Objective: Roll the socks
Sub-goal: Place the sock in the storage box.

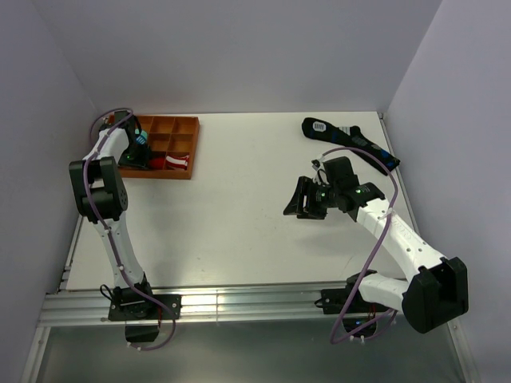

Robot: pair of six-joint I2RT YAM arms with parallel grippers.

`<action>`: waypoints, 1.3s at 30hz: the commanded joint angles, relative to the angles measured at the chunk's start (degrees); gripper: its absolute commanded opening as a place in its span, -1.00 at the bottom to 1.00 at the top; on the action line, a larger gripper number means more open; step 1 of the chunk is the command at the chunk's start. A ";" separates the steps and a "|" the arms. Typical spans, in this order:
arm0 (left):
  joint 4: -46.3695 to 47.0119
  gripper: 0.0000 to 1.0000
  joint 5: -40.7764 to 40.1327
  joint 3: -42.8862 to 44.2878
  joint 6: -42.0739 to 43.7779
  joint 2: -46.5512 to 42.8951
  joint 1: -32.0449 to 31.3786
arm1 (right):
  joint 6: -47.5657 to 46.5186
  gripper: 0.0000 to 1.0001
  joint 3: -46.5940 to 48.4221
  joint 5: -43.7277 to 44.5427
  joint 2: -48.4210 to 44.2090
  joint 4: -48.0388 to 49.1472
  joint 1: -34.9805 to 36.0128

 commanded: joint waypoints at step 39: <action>-0.31 0.46 3.21 6.55 2.85 -4.07 0.19 | -0.88 0.23 -0.43 -1.19 -1.07 1.67 -0.50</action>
